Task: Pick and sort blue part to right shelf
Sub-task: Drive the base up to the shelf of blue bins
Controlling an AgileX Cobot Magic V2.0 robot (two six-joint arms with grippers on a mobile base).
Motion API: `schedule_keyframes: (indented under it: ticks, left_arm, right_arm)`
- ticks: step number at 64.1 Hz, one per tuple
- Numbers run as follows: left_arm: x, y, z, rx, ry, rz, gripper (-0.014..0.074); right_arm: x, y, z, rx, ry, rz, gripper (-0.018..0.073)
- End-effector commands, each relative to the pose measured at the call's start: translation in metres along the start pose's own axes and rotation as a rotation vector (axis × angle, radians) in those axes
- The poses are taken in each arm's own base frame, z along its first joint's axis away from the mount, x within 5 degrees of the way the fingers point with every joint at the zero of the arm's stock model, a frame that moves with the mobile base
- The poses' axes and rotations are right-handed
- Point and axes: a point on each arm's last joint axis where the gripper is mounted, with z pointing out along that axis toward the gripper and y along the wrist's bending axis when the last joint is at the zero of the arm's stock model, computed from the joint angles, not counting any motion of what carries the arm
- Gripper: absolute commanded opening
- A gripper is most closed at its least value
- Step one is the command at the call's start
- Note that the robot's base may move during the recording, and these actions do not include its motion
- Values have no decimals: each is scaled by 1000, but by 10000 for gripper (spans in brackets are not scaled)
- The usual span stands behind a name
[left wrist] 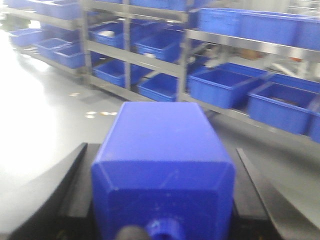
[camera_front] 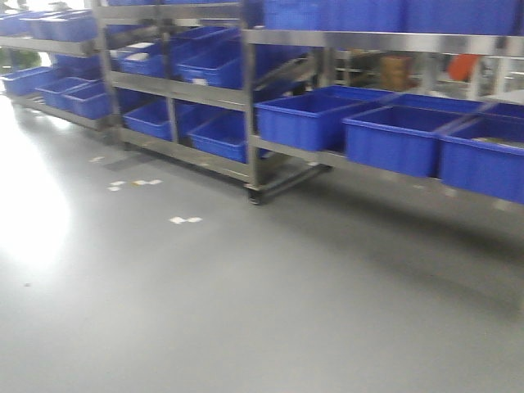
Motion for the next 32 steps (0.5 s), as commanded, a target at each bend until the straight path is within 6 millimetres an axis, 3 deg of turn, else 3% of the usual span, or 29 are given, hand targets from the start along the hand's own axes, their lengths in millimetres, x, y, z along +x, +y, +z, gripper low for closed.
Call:
schedule_keyframes:
  ticks: [1,32]
  left_arm:
    - [-17,-1,-1,4,-107,-13,395]
    - [-17,-1,-1,4,-107,-13,386]
  right_arm:
    - [-17,0,-2,5,-112,-7,404]
    - [-17,0,-2,5,-112,-7,404]
